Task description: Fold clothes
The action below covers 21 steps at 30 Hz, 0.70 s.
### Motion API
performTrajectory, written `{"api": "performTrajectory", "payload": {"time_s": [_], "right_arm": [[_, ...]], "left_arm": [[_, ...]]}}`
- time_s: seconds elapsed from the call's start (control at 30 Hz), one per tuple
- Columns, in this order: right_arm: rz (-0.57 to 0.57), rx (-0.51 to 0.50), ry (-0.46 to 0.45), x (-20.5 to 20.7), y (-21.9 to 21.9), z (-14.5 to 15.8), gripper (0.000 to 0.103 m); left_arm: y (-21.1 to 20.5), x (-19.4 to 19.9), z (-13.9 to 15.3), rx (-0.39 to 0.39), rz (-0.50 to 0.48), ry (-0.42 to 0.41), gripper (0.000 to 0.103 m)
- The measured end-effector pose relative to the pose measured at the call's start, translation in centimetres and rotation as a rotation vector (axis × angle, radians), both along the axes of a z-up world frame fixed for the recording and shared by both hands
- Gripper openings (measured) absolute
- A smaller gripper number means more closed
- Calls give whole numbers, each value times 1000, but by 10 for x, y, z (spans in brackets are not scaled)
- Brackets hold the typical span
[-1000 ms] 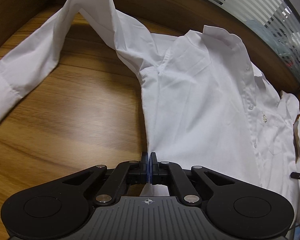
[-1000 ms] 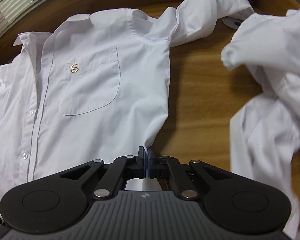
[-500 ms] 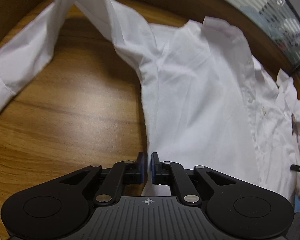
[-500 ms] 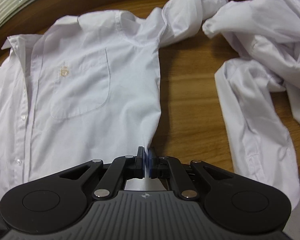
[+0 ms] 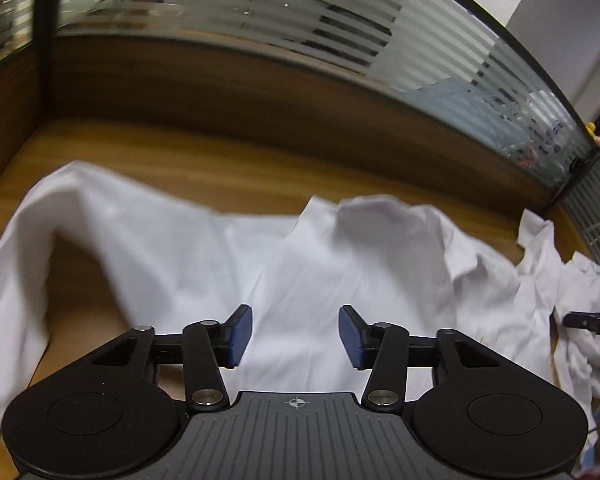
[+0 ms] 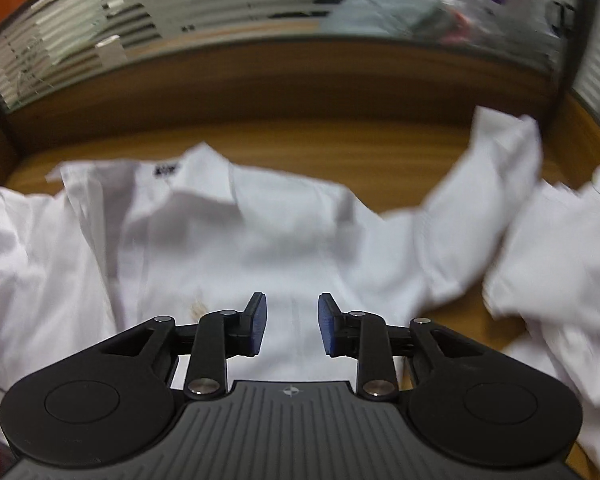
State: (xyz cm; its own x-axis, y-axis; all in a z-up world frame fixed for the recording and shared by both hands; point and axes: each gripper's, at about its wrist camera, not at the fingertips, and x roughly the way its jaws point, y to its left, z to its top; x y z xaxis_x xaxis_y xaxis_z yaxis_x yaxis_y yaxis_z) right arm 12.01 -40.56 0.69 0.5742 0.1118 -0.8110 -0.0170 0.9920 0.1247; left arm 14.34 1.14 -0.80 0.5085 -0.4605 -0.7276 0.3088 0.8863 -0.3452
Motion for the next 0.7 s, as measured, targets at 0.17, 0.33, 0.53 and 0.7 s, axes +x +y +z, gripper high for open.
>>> {"api": "performTrajectory", "payload": {"time_s": [0.17,0.33,0.53,0.7], "right_arm": [[52,78,-4,60,23,5,32],[118,170,11,118,57,5,34],[177,285,83,183,97,-5,39],[193,349,153,226,124,-14,49]], "left_arm": [[-18,36,5,-28,-57,-24,58],[-21,63,0,7,-35,-38,60],[1,99,-18,102,6,-2,60],[19,124,-32,204,-52,22,67]]}}
